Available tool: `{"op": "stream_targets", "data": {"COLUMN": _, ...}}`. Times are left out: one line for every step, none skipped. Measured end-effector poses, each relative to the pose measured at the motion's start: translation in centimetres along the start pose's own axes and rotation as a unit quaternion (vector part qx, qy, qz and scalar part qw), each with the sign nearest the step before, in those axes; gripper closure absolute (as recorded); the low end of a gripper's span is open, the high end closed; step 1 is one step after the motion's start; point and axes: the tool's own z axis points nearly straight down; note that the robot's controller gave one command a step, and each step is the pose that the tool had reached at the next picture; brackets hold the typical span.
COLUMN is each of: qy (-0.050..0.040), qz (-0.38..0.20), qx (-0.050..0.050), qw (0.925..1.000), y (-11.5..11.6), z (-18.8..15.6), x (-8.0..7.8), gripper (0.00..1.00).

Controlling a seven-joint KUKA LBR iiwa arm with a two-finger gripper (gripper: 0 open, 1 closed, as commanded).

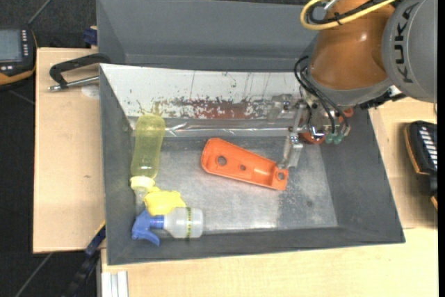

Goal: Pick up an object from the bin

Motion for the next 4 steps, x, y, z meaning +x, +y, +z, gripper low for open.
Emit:
{"op": "stream_targets", "data": {"qy": -0.0028, "qz": 0.011, "qx": 0.000, "qw": 0.9999, "y": 2.2, "z": 4.1, "x": -0.6, "gripper": 0.00}}
{"op": "stream_targets", "data": {"qy": -0.0018, "qz": 0.015, "qx": -0.001, "qw": 0.9999, "y": 3.0, "z": 5.7, "x": -0.3, "gripper": 0.00}}
{"op": "stream_targets", "data": {"qy": -0.0070, "qz": -0.133, "qx": 0.000, "qw": 0.9911, "y": 0.4, "z": 2.0, "x": -0.7, "gripper": 1.00}}
{"op": "stream_targets", "data": {"qy": -0.0065, "qz": -0.133, "qx": 0.000, "qw": 0.9911, "y": 0.4, "z": 2.1, "x": -0.7, "gripper": 0.00}}
